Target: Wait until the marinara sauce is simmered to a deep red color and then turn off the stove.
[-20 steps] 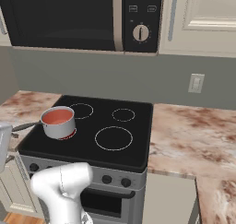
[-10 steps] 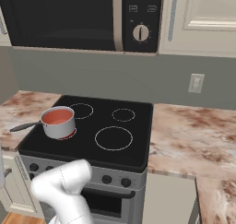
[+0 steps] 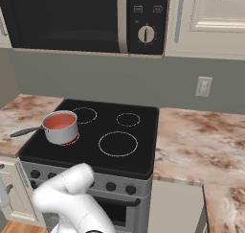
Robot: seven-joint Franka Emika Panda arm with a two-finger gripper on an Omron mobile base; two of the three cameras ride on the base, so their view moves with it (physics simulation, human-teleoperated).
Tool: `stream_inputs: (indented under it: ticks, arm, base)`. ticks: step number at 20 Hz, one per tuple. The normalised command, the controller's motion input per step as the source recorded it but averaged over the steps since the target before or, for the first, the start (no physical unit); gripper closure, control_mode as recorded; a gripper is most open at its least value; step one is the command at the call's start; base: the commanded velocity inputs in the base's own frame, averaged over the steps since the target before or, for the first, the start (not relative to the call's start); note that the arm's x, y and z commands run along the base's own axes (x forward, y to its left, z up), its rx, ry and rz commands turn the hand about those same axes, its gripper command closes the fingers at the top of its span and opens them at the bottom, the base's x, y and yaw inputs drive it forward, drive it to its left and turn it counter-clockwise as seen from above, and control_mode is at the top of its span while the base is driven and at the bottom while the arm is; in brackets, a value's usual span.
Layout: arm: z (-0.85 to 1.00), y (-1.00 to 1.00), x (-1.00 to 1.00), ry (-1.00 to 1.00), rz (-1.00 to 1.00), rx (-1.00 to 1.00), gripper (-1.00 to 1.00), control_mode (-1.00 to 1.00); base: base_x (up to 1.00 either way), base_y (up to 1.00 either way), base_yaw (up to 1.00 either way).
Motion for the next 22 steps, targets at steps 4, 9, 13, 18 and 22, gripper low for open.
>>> stream_inputs:
  ticks: [4,9,13,18,22]
  arm:
    - [-0.27,0.2,-0.02,-0.01,0.12,-0.04,-1.0,-1.0]
    - [-0.22,0.02,0.0,-0.08,0.07,-0.01,-1.0,-1.0]
    - [-0.31,0.0,0.0,-0.08,0.06,-0.01,-1.0,-1.0]
    - [-0.25,0.0,0.0,-0.11,0.06,0.0,-1.0,-1.0]
    - [-0.18,0.0,0.0,-0.13,0.05,0.0,-1.0,-1.0]
  base:
    - [0.0,0.0,0.0]
    - [0.0,0.0,0.0]
    - [0.0,0.0,0.0]
    - [0.0,0.0,0.0]
    - [0.0,0.0,0.0]
